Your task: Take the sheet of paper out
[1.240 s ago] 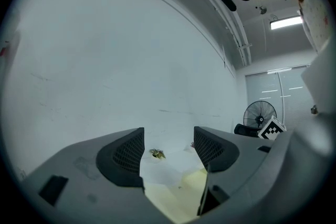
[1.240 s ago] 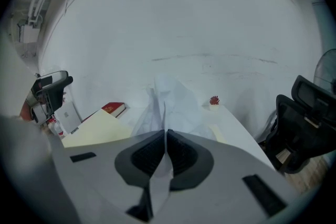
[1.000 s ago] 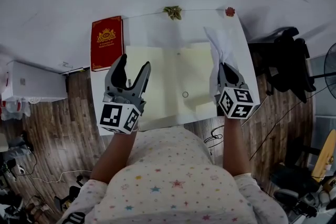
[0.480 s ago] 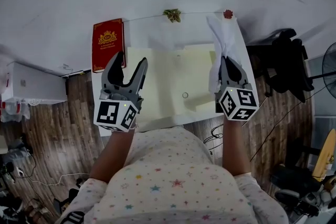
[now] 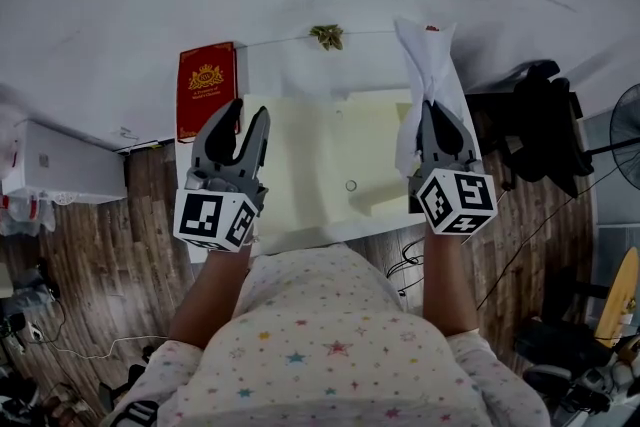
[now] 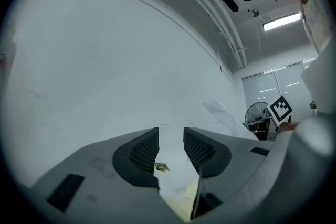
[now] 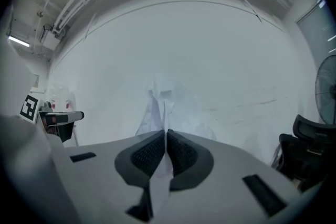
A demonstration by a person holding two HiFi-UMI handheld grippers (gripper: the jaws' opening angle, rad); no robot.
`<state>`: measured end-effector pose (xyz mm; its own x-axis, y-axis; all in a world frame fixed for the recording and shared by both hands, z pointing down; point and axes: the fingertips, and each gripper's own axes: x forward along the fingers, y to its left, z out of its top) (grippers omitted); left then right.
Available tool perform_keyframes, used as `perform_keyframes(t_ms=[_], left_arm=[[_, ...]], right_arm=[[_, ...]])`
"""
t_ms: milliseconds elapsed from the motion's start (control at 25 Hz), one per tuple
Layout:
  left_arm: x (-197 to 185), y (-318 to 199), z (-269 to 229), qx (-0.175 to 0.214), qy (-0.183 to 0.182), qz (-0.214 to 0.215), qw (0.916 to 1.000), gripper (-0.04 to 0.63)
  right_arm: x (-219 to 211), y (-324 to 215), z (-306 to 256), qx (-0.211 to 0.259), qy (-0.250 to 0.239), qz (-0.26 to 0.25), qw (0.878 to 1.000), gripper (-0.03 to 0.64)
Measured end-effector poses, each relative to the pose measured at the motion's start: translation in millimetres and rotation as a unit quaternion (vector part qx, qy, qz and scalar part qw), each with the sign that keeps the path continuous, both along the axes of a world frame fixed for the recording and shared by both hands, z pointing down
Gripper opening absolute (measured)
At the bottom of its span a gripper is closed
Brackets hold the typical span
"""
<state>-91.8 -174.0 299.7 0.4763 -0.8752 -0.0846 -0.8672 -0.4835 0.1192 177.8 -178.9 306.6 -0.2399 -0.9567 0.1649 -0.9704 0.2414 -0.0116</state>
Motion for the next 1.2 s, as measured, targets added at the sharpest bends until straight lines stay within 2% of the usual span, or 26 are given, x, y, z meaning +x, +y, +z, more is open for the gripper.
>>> perform_keyframes(t_ms=[400,800,1200], left_arm=[[-4.4,1.8,-10.1,0.020,-0.011,-0.005,0.9997,0.064],[-1.8,3.0,-11.9,0.024,-0.017,0.000,0.9996,0.032],[6.0,2.4,-12.2,0.025,-0.015,0.011,0.9995,0.025]], right_arm=[[-6.1,6.5,-23.0,0.032,0.000,-0.003,0.999,0.014],[-15.4,13.1,-39.4,0.062,0.019,-0.015,0.998,0.014],[-18.8,16.9,-43.7,0.072,0.012,-0.015,0.997,0.014]])
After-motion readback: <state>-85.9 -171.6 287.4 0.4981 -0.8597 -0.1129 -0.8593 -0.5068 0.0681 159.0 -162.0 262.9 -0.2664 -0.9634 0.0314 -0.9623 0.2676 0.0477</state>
